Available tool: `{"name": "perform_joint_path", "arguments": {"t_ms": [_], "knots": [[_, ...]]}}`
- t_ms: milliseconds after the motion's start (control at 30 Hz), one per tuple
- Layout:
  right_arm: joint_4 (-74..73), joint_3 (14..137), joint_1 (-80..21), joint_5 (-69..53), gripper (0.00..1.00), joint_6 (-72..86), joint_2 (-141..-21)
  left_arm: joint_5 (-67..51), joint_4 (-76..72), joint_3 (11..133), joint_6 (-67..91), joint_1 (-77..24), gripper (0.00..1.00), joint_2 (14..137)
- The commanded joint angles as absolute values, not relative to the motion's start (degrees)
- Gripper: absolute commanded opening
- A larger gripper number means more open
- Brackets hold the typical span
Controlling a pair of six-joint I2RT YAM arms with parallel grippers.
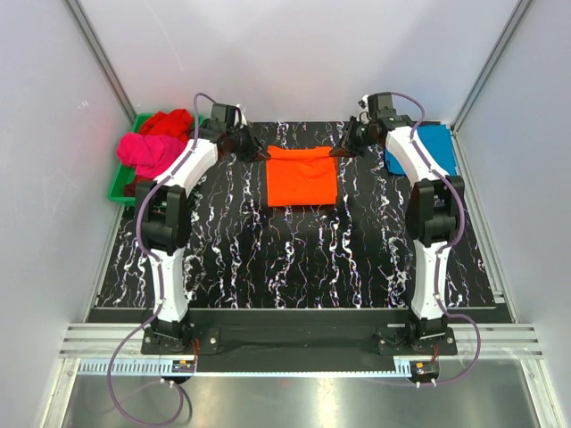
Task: Fold and stack the t-shirts
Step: Fold the tshirt
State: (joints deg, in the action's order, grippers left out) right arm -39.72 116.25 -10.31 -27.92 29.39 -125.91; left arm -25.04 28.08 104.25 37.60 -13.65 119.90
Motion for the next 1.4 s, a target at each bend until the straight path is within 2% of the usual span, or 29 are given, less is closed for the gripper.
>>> {"name": "perform_joint_path", "arguments": {"t_ms": [0,267,600,700,733,767,800,833,867,900,1000,1100,1133,1167,1367], "knots": [[-33.1,119.3,-9.6,-31.1,0.00,29.6,-126.5,-24.5,21.7,104.9,37.7,-12.7,0.00,119.5],[-23.2,119.2,-9.7,-31.3,0.00,31.6,-127.9,-24.5,12.1,104.7,37.4,-12.3,0.00,119.9],[-14.6,127.1,-8.4,-33.8,0.02,35.3,-137.5,-23.6,5.7,115.0,38.8,-11.3,0.00,132.1],[-10.2,130.1,-7.6,-34.3,0.05,37.7,-143.2,-23.1,3.8,123.2,41.6,-10.4,0.00,139.2],[-6.3,130.9,-7.5,-34.6,0.06,38.2,-144.4,-22.8,3.3,125.7,42.0,-10.2,0.03,141.3],[-4.5,132.1,-7.4,-35.2,0.08,38.8,-145.8,-22.5,2.6,130.5,42.3,-10.0,0.09,144.6],[-3.4,135.8,-7.2,-35.3,0.17,39.0,-147.5,-22.0,1.9,132.3,42.6,-9.9,0.19,146.5],[-3.8,138.6,-7.1,-35.2,0.29,39.7,-151.0,-21.7,0.9,133.5,43.6,-9.8,0.46,147.7],[-4.0,141.1,-6.9,-35.4,0.44,40.3,-152.6,-21.7,-1.0,134.4,44.1,-9.6,0.50,148.6],[-4.0,143.5,-6.2,-35.4,0.53,41.1,-154.1,-22.2,-1.4,135.2,45.4,-9.4,0.50,149.5],[-3.0,141.5,-4.8,-35.7,0.62,41.8,-152.2,-21.4,-1.1,131.3,42.7,-8.6,0.50,146.4],[-8.1,138.0,-3.8,-34.7,0.66,38.9,-149.1,-20.8,-0.1,126.6,39.2,-8.5,0.51,142.5],[-9.6,136.5,-3.3,-35.1,0.70,38.0,-148.2,-21.4,1.1,126.2,38.5,-8.6,0.53,142.0],[-10.4,134.8,-3.1,-35.7,0.71,37.5,-147.4,-21.5,4.8,125.8,37.8,-8.6,0.59,141.7],[-12.7,120.8,-3.0,-43.3,0.74,32.2,-142.2,-23.8,7.5,110.6,31.6,-10.4,0.59,133.0]]}}
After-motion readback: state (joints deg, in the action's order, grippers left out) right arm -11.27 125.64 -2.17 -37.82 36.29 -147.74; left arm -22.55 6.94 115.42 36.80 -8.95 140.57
